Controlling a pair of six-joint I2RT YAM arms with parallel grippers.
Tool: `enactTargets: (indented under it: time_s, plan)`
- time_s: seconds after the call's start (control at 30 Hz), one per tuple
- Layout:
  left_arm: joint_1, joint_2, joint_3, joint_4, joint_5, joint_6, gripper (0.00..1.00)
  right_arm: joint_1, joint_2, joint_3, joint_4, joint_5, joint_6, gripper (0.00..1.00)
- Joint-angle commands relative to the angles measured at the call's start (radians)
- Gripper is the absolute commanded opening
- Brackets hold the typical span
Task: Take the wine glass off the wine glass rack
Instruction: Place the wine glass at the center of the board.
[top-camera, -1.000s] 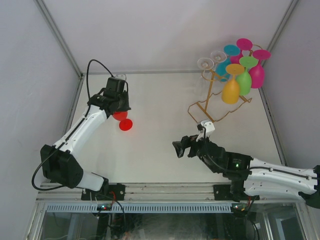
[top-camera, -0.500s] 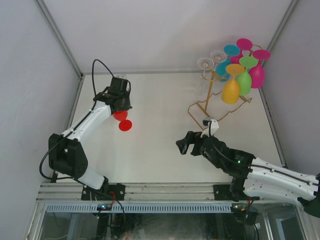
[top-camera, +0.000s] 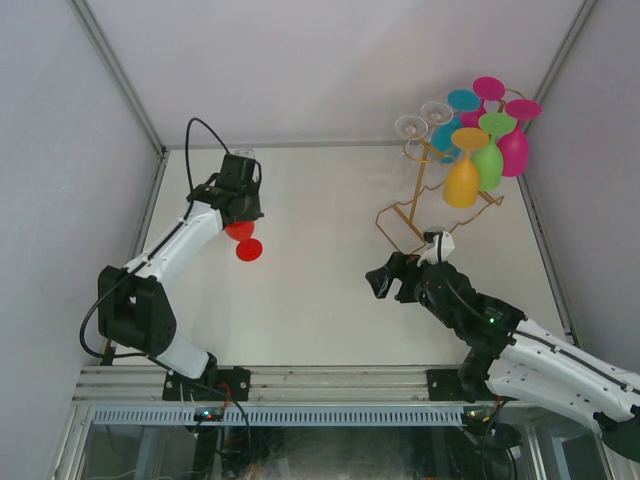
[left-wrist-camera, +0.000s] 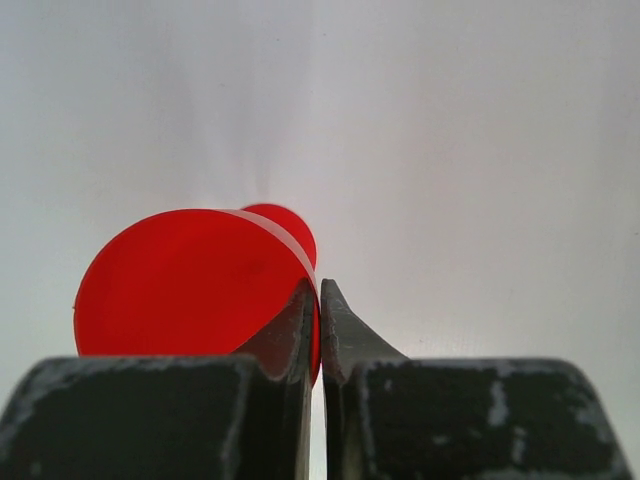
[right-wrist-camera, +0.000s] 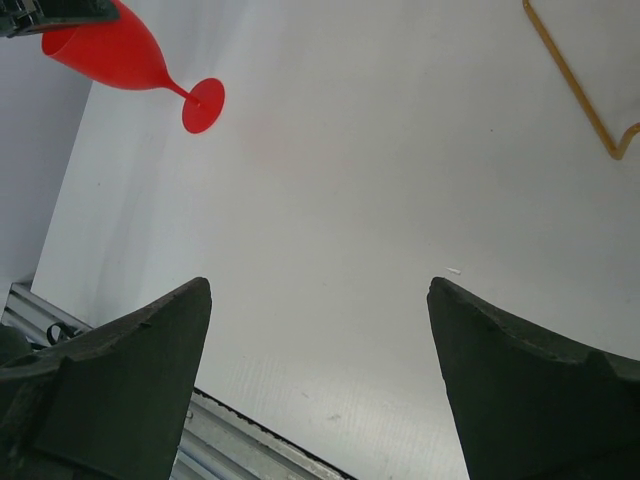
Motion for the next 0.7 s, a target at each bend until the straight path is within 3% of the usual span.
enactTargets:
  time_s: [0.0, 0.33, 0.4, 0.5, 0.67]
  plan:
    - [0.010, -0.017, 0.005, 0.004, 0.010, 0.027, 0.06, -0.014, -0.023, 0.021, -0.016, -0.036, 0.010, 0.88]
    - [0.012, -0.035, 0.016, -0.015, 0.000, 0.036, 0.16, -0.017, -0.031, 0.021, -0.036, -0.057, 0.032, 0.88]
    - [0.012, -0.043, 0.017, -0.017, -0.003, 0.034, 0.28, -0.019, -0.032, 0.021, -0.038, -0.056, 0.031, 0.88]
    - [0.013, -0.058, 0.021, -0.021, -0.004, 0.046, 0.38, -0.024, -0.031, 0.022, -0.041, -0.060, 0.031, 0.88]
    - [0.018, -0.089, 0.055, -0.059, 0.007, 0.070, 0.43, -0.031, -0.033, 0.022, -0.055, -0.074, 0.024, 0.88]
